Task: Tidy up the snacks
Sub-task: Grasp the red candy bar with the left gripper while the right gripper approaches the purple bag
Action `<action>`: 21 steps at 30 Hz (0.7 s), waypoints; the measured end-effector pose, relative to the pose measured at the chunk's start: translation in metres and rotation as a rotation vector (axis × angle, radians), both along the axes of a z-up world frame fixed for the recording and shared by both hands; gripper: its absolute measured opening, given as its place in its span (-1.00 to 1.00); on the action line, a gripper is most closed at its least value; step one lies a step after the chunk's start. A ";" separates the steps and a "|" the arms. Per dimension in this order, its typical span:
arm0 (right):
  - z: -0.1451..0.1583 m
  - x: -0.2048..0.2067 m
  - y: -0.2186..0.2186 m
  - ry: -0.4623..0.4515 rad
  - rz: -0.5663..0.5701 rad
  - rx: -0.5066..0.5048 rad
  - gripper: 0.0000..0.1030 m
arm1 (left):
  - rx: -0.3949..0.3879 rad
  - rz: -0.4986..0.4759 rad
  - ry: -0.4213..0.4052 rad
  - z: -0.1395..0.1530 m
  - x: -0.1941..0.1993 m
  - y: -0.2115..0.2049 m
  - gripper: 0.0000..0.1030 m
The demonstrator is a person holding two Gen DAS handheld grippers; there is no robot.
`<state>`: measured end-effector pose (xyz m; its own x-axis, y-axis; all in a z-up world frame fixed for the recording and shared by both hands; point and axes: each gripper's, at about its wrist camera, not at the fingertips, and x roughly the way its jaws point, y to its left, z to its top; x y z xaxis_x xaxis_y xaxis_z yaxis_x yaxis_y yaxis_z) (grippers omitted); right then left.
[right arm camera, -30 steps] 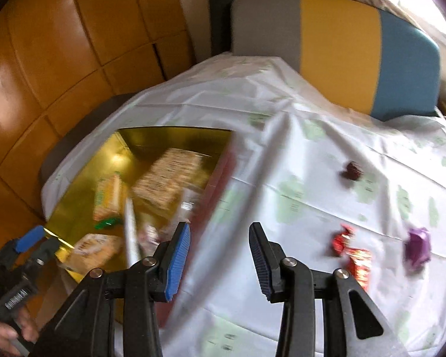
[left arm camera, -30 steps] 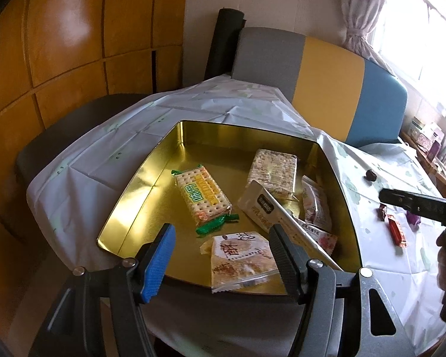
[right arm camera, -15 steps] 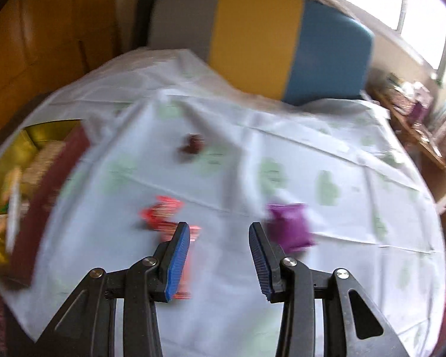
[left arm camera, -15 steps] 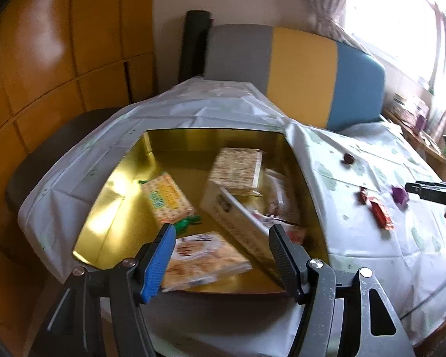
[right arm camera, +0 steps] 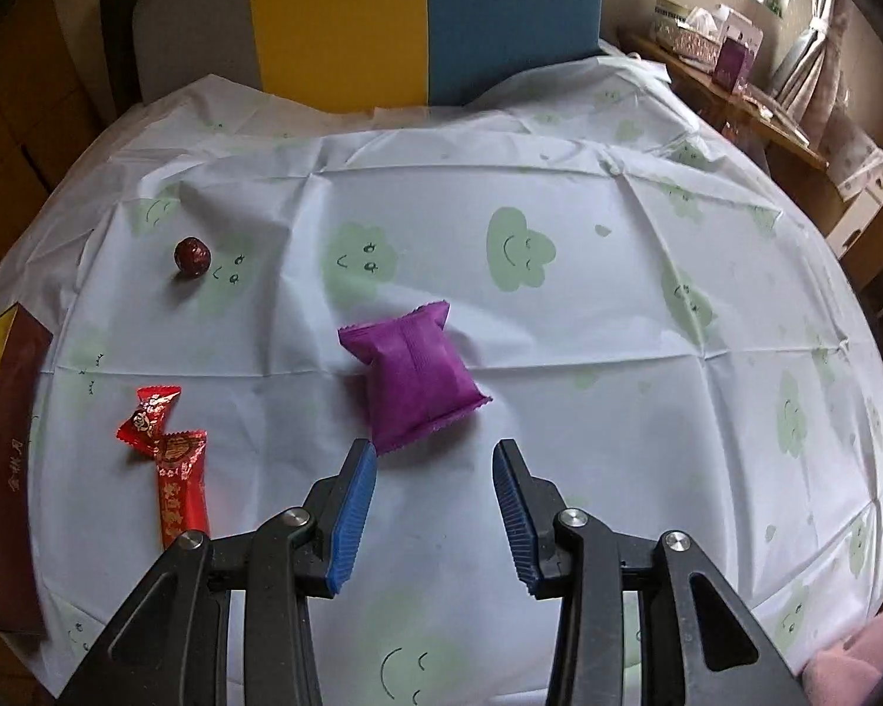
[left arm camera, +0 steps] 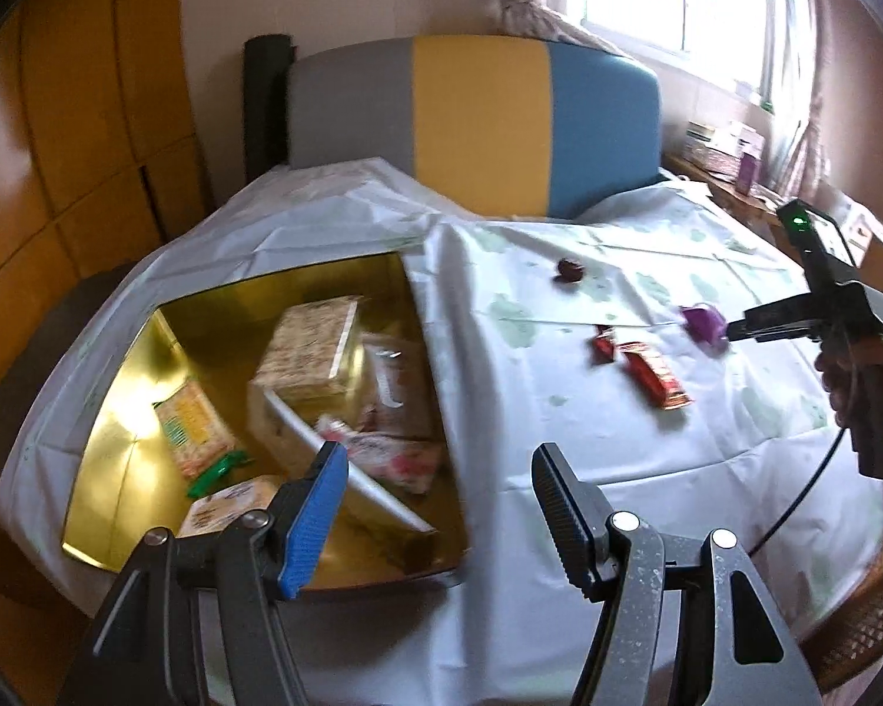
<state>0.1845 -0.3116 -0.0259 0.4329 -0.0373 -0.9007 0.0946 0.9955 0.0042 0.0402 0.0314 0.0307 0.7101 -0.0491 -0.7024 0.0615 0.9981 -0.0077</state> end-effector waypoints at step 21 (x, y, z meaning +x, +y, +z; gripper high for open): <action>0.021 -0.003 -0.042 -0.069 -0.215 0.083 -0.19 | -0.166 -0.198 0.203 -0.045 0.096 -0.104 0.24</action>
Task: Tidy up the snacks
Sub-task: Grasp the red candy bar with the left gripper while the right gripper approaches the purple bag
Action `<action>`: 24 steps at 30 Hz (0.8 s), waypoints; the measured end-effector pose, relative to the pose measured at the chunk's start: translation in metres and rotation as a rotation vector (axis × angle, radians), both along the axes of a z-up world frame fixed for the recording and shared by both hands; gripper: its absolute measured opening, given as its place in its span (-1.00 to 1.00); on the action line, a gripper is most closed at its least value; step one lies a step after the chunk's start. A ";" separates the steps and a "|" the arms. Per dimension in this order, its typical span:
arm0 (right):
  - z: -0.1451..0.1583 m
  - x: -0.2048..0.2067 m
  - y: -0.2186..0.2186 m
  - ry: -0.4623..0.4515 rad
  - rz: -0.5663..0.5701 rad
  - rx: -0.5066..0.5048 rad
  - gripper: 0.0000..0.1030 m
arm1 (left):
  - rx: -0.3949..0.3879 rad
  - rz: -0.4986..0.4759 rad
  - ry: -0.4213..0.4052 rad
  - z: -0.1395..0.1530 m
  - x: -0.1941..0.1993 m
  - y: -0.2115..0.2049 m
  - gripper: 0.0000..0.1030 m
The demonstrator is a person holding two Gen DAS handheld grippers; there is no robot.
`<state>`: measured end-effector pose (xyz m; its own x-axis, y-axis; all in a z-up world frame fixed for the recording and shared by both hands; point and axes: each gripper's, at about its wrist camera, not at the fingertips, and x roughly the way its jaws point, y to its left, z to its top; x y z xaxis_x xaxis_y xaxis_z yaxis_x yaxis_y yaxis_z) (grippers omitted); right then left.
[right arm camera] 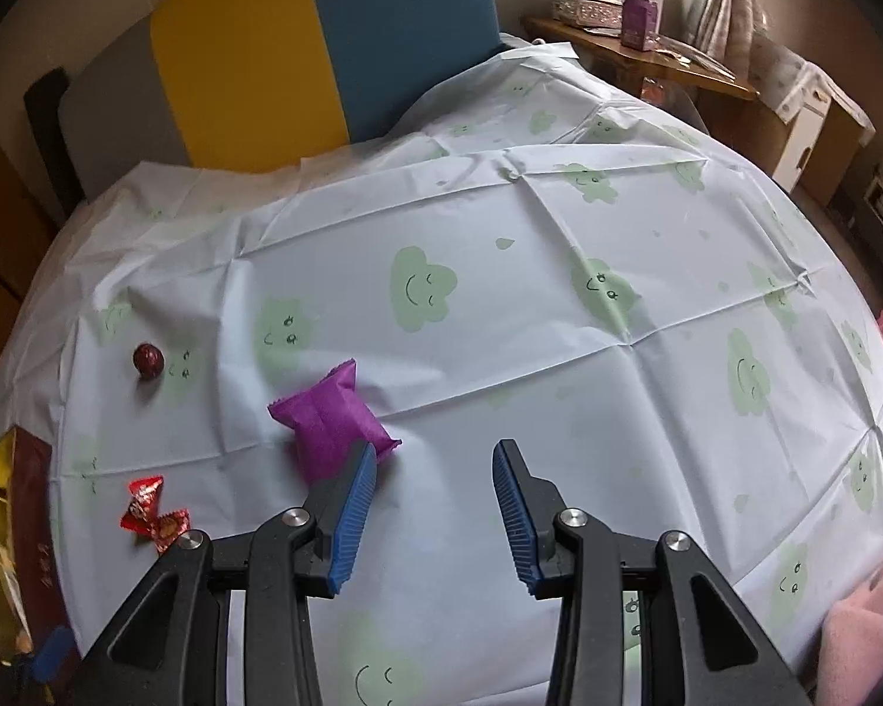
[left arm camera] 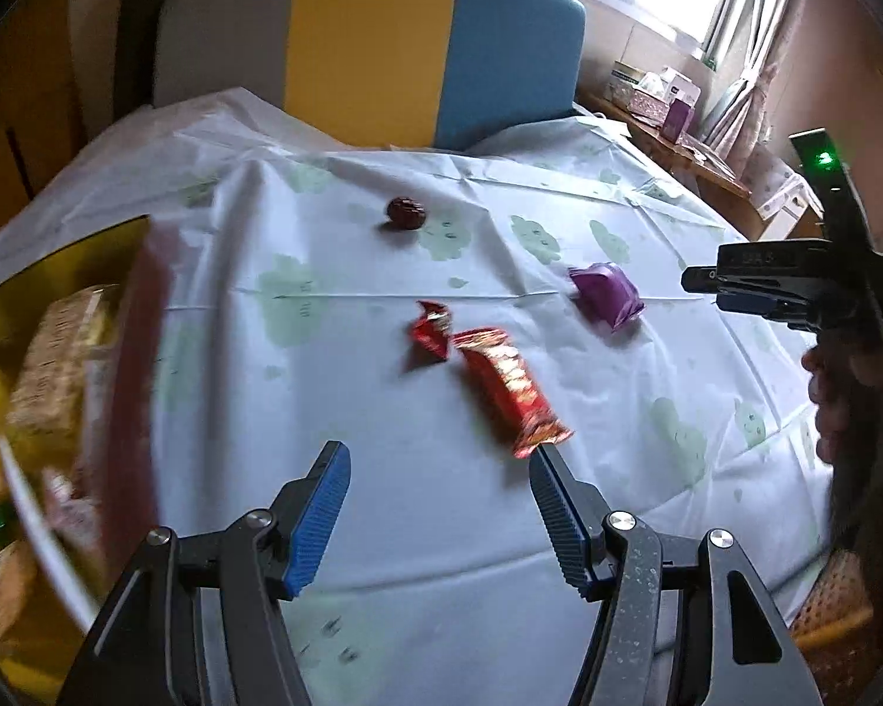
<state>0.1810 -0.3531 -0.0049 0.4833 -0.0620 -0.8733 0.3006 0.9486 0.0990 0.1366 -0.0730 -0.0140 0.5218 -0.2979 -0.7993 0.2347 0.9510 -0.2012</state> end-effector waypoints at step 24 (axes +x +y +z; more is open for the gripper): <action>0.007 -0.001 -0.046 -0.083 -0.145 0.222 -0.18 | 0.073 -0.096 -0.032 -0.035 0.030 -0.050 -0.51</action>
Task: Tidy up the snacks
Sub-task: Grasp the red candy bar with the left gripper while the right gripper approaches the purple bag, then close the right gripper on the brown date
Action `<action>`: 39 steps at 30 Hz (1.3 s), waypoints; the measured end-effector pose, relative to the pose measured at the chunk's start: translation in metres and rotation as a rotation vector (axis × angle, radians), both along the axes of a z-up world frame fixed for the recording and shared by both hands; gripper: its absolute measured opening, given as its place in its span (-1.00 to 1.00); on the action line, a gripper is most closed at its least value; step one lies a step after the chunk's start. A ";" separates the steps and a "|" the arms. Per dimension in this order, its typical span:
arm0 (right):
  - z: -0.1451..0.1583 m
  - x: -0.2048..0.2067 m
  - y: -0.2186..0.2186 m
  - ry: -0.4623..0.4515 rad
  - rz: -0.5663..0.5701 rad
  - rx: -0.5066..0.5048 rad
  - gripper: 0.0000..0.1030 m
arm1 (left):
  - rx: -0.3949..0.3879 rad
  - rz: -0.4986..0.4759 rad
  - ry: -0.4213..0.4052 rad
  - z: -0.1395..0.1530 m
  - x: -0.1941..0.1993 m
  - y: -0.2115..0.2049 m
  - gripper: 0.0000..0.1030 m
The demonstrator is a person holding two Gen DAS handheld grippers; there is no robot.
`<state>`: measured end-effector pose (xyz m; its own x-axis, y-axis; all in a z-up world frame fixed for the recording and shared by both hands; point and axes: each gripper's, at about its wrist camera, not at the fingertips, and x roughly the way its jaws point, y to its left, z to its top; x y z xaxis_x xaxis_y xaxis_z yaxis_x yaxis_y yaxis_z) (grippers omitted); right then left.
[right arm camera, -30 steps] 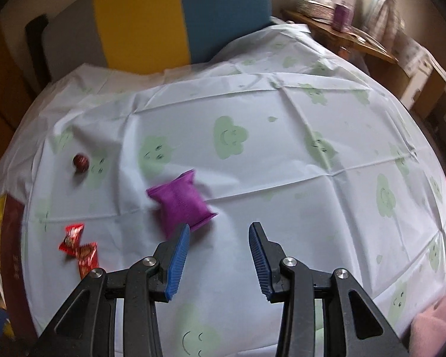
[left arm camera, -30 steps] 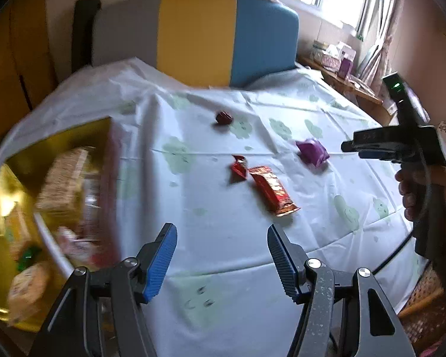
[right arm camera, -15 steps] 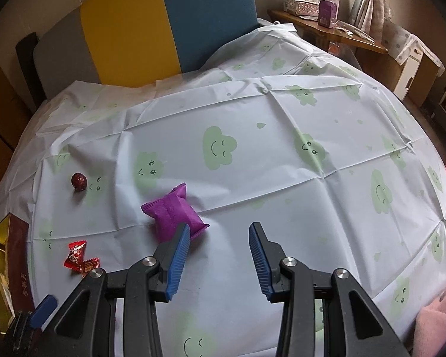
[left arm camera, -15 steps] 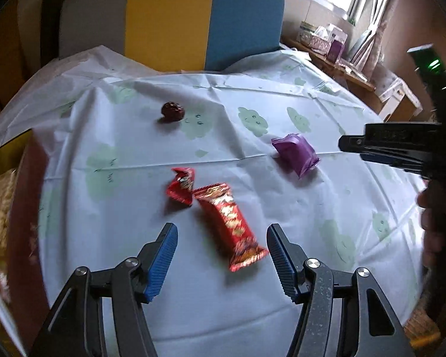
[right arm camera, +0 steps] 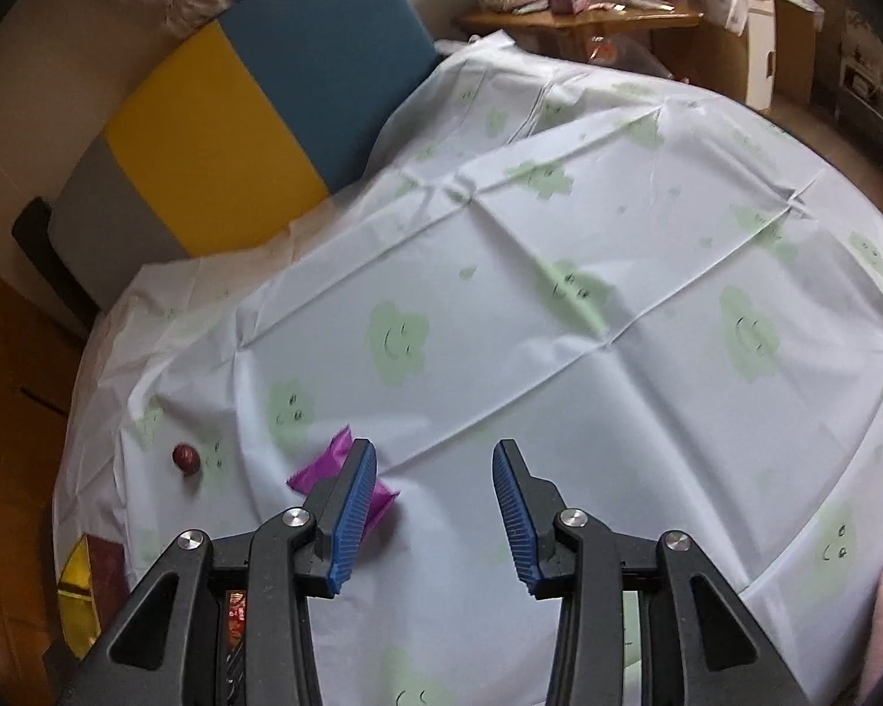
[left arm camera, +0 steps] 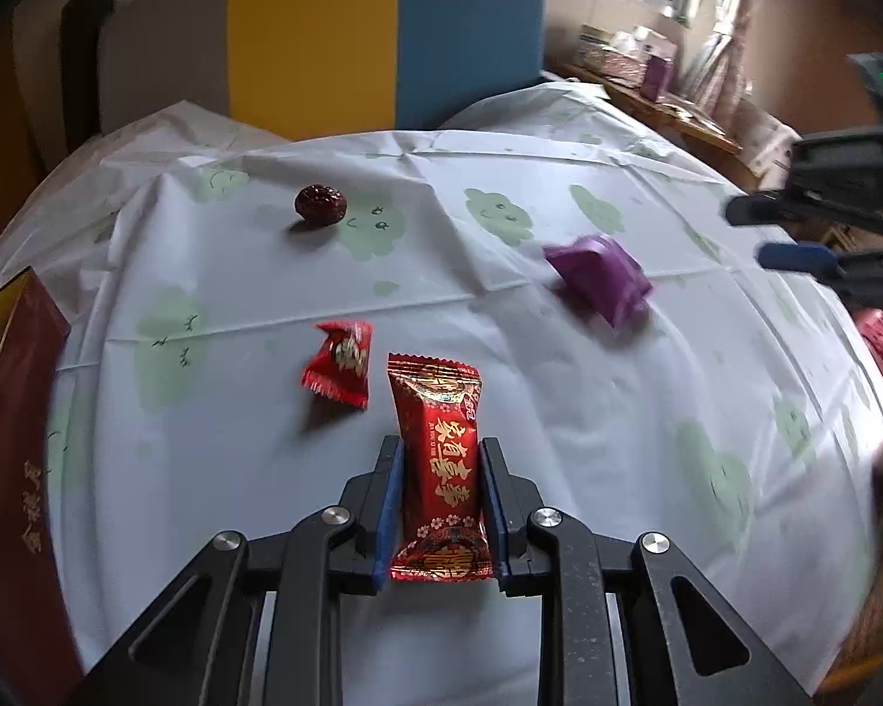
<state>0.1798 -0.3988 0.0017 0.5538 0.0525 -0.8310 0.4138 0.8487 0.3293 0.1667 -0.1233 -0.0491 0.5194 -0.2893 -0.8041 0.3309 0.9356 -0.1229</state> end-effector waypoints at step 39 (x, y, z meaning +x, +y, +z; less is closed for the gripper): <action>-0.005 0.067 0.147 -0.054 0.457 0.071 -0.19 | -0.138 -0.024 -0.136 -0.014 -0.070 0.063 -0.53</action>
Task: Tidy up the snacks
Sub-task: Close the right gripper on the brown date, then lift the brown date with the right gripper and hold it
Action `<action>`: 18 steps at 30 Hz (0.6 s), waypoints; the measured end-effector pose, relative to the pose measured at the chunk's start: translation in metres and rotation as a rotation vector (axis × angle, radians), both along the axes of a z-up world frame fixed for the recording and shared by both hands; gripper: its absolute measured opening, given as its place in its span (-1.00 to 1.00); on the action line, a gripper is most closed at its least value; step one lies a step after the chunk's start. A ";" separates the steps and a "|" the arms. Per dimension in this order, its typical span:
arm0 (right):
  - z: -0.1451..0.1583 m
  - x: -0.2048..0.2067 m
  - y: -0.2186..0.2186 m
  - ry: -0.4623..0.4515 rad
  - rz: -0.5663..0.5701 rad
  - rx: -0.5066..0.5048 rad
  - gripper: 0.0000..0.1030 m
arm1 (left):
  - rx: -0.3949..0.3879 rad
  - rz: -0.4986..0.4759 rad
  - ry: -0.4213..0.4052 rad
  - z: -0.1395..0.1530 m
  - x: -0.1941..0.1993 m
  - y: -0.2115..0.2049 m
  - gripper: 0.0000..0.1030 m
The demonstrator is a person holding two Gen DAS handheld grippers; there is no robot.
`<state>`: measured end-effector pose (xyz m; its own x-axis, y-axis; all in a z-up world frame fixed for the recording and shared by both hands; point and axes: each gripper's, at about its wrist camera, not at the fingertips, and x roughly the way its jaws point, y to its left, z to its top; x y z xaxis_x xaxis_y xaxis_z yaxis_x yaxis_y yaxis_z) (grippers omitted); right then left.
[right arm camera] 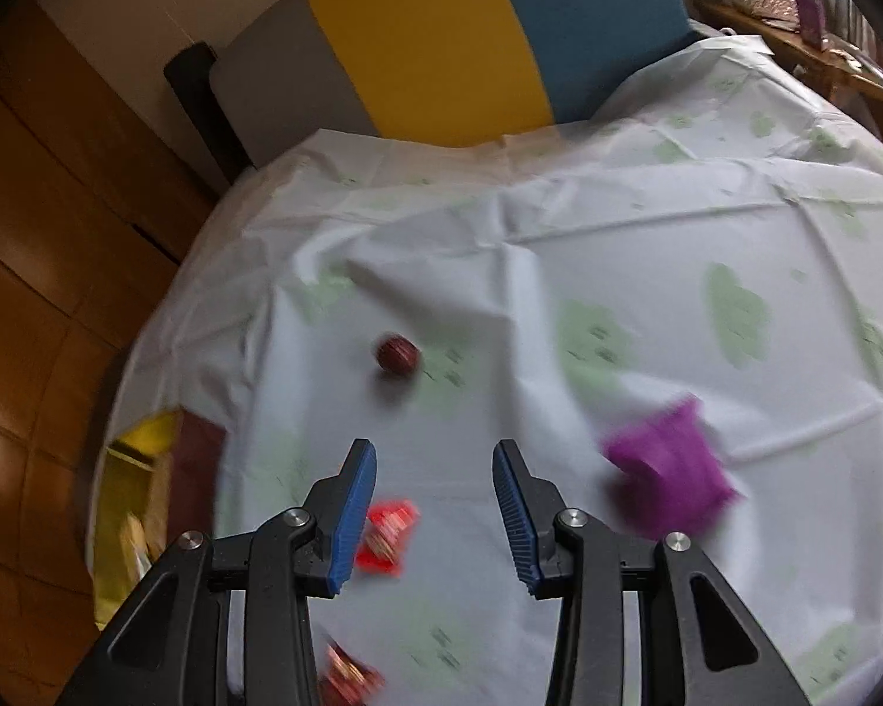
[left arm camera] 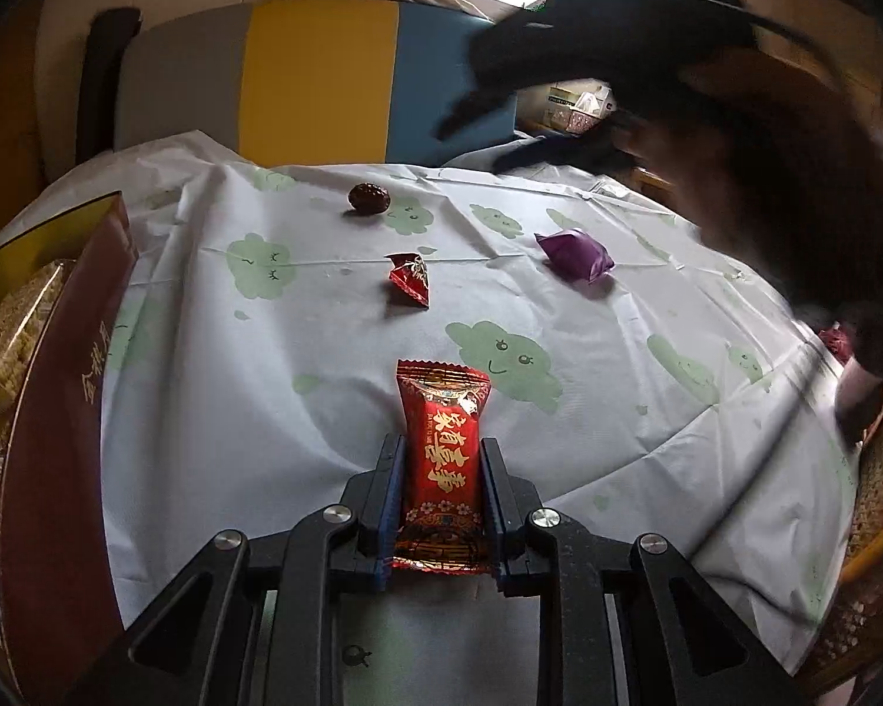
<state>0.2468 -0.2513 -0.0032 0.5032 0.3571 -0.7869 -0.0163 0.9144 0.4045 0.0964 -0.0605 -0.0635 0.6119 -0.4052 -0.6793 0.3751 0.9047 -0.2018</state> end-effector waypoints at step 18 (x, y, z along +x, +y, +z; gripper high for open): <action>-0.040 0.076 0.079 0.061 0.165 -0.270 -0.44 | -0.038 0.001 0.013 -0.003 0.001 0.006 -0.53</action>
<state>0.3228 -0.1723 -0.0436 0.4045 0.2043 -0.8914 -0.1564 0.9758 0.1527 0.0975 -0.0550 -0.0666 0.6031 -0.4307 -0.6714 0.3714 0.8965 -0.2415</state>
